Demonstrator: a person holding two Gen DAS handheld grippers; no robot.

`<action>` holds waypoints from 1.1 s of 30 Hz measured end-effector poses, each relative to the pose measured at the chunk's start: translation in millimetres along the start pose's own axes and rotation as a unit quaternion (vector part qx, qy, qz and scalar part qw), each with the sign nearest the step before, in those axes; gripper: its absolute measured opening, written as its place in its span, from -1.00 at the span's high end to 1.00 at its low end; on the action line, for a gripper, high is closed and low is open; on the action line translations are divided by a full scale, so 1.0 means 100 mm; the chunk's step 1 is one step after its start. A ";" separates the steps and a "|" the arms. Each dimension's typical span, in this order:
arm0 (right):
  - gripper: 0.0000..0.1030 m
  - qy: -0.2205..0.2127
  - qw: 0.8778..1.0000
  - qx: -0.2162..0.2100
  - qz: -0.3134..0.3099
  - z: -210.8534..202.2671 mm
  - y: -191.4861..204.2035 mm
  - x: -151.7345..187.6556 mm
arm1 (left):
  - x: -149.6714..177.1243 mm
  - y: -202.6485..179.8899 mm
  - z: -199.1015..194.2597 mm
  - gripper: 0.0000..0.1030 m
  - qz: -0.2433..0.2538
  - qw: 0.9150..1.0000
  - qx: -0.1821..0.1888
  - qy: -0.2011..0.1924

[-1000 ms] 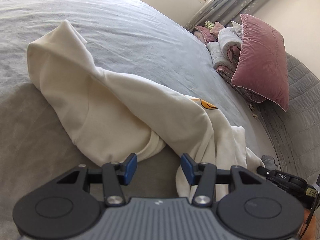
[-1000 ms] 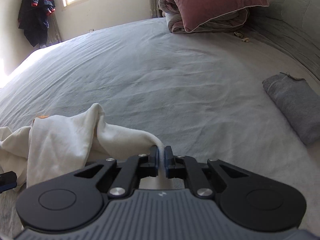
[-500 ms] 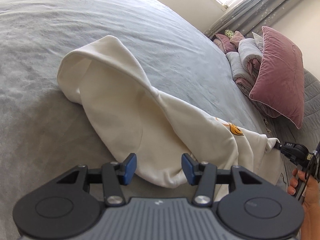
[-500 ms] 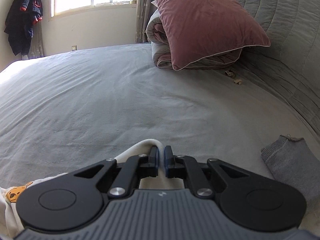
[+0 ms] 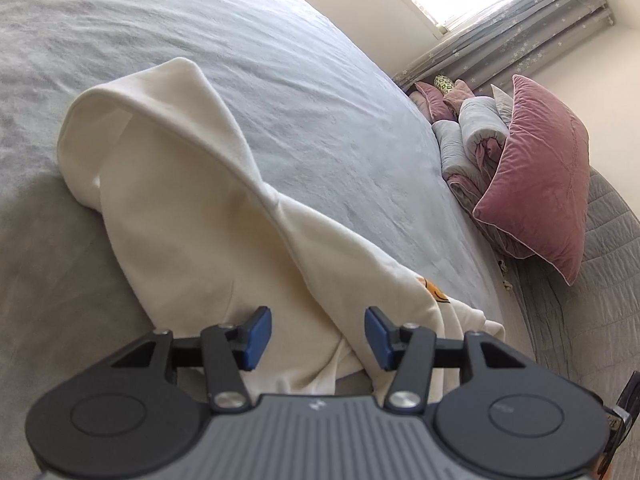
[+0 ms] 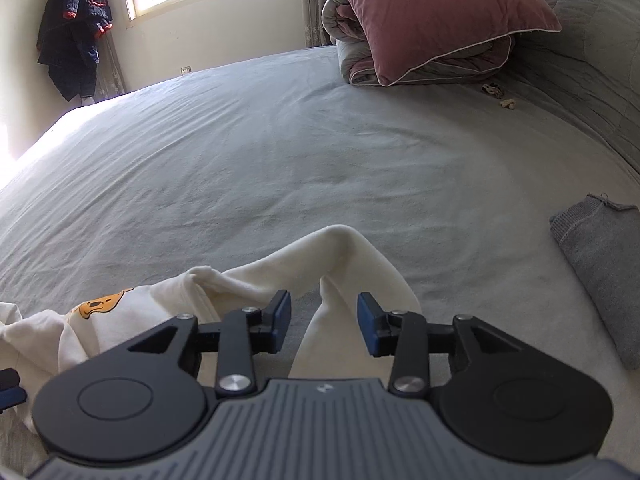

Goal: Fold clothes

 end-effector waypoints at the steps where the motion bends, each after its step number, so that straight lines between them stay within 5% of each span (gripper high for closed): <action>1: 0.20 0.011 1.000 -0.016 0.012 -0.03 0.02 0.07 | -0.01 -0.04 0.04 -0.02 0.005 1.000 0.000 -0.003; 7: 0.19 0.087 0.989 -0.097 0.066 -0.20 0.21 0.56 | -0.08 -0.14 0.17 0.10 0.019 0.999 -0.020 -0.020; 8: 0.16 0.097 0.987 -0.105 0.070 -0.24 0.24 0.64 | -0.09 -0.14 0.17 0.23 0.019 0.999 -0.022 -0.024; 10: 0.11 0.115 0.983 -0.119 0.076 -0.32 0.31 0.77 | -0.11 -0.14 0.17 0.80 0.018 0.999 -0.028 -0.032; 12: 0.05 0.122 0.981 -0.125 0.079 -0.36 0.36 0.88 | -0.10 -0.12 0.12 0.92 0.009 0.999 -0.035 -0.030; 16: 0.05 0.133 0.978 -0.134 0.084 -0.45 0.43 1.12 | -0.06 -0.11 -0.08 0.93 -0.012 0.999 -0.032 -0.020; 24: 0.08 0.154 0.972 -0.152 0.095 -0.62 0.59 1.59 | 0.18 -0.17 -0.49 0.77 0.046 0.998 -0.037 -0.003; 25: 0.24 0.152 0.974 -0.144 0.089 -0.63 0.60 1.63 | 0.24 -0.16 -0.50 0.55 0.049 0.998 -0.039 0.002; 26: 0.90 0.150 0.977 -0.131 0.080 -0.63 0.60 1.64 | 0.29 -0.15 -0.51 0.41 0.049 0.998 -0.039 0.007; 27: 0.92 0.149 0.979 -0.120 0.071 -0.63 0.60 1.65 | 0.37 -0.15 -0.52 0.25 0.048 0.998 -0.037 0.014; 33: 0.92 0.109 0.989 -0.070 0.076 -0.77 0.30 1.52 | 0.82 -0.19 -0.42 0.13 0.073 0.995 -0.025 0.060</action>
Point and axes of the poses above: each gripper's, at about its wrist camera, not at the fingertips, and z roughly the way its jaws point, y to its left, x to its underside, the point moved 8 cm from there along z, roughly the way its jaws point, and after that the axes turned 3 degrees about -z, right-handed, at the moved point
